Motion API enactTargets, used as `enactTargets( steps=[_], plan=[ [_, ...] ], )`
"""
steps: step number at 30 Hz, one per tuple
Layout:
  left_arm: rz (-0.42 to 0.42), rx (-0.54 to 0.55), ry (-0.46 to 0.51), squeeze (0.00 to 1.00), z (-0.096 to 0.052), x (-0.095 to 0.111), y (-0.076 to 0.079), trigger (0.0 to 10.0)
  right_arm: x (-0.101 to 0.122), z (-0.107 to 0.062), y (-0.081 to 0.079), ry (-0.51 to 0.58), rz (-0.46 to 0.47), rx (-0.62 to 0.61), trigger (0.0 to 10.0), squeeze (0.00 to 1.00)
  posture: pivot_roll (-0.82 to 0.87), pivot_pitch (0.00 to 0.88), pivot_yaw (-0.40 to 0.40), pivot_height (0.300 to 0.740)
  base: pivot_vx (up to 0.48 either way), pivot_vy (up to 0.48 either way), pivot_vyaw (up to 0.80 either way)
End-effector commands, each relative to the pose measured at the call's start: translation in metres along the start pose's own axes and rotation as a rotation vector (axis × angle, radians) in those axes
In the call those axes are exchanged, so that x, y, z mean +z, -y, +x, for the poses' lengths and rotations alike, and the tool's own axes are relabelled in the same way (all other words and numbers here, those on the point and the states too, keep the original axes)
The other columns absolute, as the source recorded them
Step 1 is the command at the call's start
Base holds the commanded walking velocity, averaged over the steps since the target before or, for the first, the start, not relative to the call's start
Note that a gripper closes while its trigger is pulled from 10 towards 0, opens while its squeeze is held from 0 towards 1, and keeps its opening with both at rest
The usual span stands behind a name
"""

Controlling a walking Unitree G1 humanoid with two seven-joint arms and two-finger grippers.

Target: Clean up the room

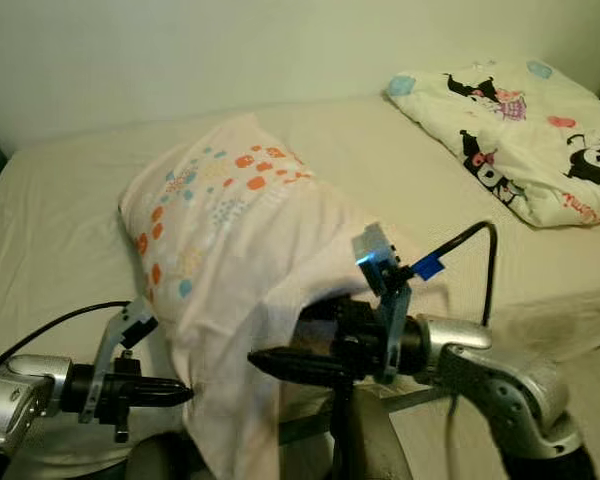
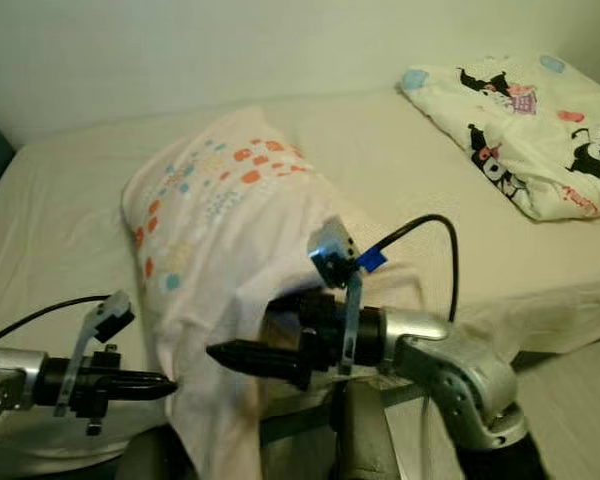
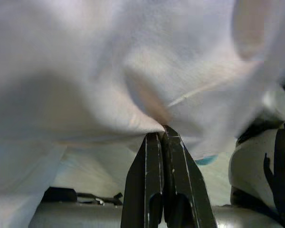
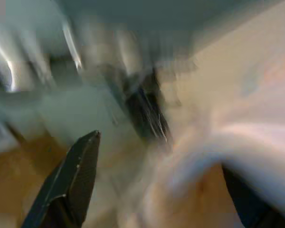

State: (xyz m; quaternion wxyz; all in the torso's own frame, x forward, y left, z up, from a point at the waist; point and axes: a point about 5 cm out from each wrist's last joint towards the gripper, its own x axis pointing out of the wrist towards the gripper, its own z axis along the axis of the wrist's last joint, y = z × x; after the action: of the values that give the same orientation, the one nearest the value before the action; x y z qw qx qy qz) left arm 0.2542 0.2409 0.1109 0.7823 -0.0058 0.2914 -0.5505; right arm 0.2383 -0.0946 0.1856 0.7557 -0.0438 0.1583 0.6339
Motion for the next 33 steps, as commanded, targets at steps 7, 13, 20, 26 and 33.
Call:
enactTargets(
  steps=[7,13,20,26,33],
  plan=[
    [0.016,-0.004,0.000,0.00,0.009,-0.003,0.000,0.0,-0.041,-0.012,0.024,-0.465,-0.256,-0.204,10.0,0.00,-0.09,0.164,-0.051,0.556,0.000,0.000,0.00],
    [0.025,0.003,-0.001,0.00,0.010,-0.003,0.000,0.0,-0.006,-0.030,0.006,-0.291,-0.213,-0.053,10.0,0.00,-0.09,0.155,-0.049,0.556,0.000,0.000,0.00],
    [0.035,0.012,-0.001,0.00,0.011,-0.003,-0.002,0.0,0.075,-0.037,0.004,0.381,-0.124,0.014,10.0,0.00,-0.09,0.148,-0.050,0.556,0.000,0.000,0.00],
    [0.042,0.011,-0.004,0.00,0.012,-0.003,-0.003,0.0,0.091,-0.039,0.045,0.483,-0.093,-0.337,10.0,0.00,-0.09,0.150,-0.049,0.556,0.000,0.000,0.00],
    [0.050,0.027,-0.008,0.00,0.012,-0.003,-0.005,0.0,0.064,-0.053,0.102,0.171,-0.228,-0.987,10.0,0.00,-0.10,0.151,-0.046,0.556,0.000,0.000,0.00]
  ],
)
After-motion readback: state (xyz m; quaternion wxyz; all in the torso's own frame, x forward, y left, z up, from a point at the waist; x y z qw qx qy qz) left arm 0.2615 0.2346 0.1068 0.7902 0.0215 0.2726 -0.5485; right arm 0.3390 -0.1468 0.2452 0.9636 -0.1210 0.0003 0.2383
